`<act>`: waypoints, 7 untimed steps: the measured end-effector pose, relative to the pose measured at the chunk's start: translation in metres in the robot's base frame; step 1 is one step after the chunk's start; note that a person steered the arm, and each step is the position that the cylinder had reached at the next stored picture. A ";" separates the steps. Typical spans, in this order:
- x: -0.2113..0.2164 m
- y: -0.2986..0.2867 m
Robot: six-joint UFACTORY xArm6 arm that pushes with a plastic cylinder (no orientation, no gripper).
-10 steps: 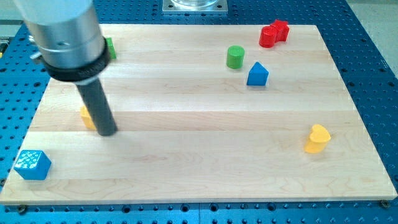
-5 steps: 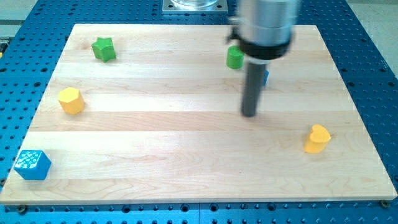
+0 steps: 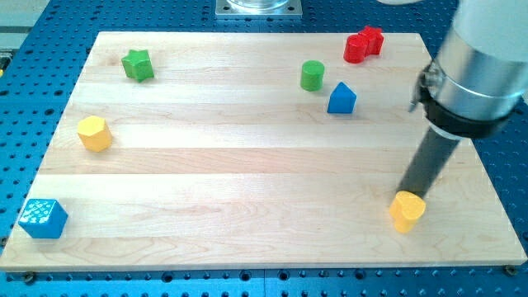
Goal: Move the yellow blocks to the left center
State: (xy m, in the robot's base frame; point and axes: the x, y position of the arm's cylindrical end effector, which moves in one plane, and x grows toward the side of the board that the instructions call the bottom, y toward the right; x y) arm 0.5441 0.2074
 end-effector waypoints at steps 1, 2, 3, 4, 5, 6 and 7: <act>0.011 0.039; 0.027 -0.001; 0.027 -0.055; 0.028 -0.099; 0.031 -0.060; 0.053 -0.067; 0.054 -0.111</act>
State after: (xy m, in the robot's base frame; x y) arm 0.5982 0.0959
